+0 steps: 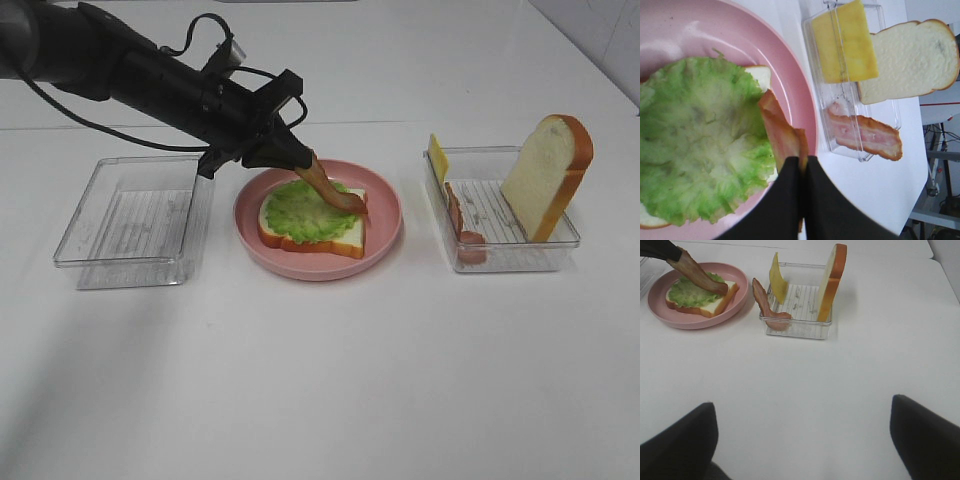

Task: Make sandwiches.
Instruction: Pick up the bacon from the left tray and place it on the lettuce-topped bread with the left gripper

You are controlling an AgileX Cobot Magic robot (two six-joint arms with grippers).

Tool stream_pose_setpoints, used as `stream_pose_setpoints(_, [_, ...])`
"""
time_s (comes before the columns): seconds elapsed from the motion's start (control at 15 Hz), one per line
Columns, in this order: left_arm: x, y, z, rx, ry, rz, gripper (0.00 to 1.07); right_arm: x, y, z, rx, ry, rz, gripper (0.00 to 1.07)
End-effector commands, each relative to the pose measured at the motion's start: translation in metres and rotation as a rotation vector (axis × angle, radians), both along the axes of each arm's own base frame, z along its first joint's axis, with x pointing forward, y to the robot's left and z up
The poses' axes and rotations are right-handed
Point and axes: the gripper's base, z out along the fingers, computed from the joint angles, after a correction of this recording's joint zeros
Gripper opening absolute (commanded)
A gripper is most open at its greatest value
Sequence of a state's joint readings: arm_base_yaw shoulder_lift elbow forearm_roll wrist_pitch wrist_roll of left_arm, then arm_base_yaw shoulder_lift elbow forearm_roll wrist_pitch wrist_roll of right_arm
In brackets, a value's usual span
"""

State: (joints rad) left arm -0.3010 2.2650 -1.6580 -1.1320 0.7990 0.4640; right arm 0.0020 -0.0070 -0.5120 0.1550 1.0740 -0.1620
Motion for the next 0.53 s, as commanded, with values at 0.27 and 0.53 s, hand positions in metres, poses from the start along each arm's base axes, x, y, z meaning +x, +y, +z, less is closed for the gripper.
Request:
stream_pose_setpoints(0.27, [0.000, 0.005, -0.004, 0.102, -0.027, -0.029, 0.48, -0.001, 0.000, -0.001, -0.004, -0.015, 0.001, 0.87])
stream_pose_setpoints(0.53, [0.000, 0.012, 0.019, 0.200, -0.140, -0.055, 0.72, -0.001, 0.000, -0.001, -0.004, -0.015, 0.001, 0.87])
